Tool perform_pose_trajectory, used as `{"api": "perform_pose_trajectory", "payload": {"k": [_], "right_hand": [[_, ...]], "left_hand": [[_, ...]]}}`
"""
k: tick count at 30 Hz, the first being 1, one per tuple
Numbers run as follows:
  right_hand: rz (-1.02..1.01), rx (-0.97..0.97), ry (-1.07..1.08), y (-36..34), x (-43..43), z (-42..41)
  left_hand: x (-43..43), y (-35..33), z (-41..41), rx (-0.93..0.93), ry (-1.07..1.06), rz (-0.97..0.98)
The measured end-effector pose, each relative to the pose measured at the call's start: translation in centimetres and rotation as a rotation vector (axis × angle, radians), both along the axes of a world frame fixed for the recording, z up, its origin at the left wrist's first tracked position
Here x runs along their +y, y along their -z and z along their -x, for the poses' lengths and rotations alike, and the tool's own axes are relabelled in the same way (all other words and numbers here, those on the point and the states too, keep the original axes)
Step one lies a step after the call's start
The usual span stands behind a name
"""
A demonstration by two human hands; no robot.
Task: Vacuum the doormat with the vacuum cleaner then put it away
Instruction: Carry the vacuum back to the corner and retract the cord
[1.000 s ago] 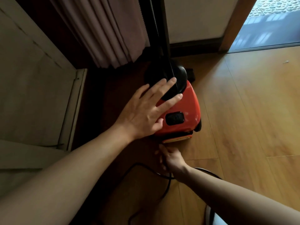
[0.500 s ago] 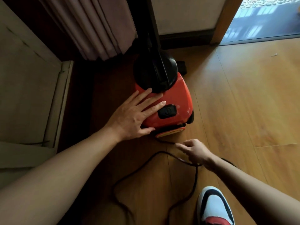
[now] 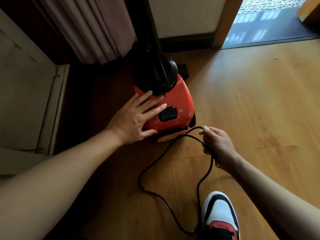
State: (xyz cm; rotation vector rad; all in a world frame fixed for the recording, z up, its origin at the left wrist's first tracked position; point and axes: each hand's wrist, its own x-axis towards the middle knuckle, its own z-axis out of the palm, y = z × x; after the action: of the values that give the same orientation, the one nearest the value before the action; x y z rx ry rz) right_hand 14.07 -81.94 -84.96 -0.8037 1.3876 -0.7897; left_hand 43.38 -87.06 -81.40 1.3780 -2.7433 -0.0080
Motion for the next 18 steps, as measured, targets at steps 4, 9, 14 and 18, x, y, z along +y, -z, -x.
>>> {"api": "perform_pose_trajectory", "payload": {"k": [4,9,14,18], "right_hand": [[0.128,-0.025,-0.046,-0.7,1.1,-1.2],[-0.163,-0.297,0.143,-1.4,-1.3,-0.5],[-0.285,-0.336,0.111,-3.3,-2.9,-0.5],[-0.269,-0.408,0.170,-4.3,-0.2,-4.3]], "left_hand": [[0.1,0.0,0.3,0.035,-0.006,0.015],[0.3,-0.1,0.5,0.004,-0.017,0.004],[0.3,0.0,0.5,0.024,-0.022,0.001],[0.2,0.0,0.6,0.016,-0.027,0.006]]}}
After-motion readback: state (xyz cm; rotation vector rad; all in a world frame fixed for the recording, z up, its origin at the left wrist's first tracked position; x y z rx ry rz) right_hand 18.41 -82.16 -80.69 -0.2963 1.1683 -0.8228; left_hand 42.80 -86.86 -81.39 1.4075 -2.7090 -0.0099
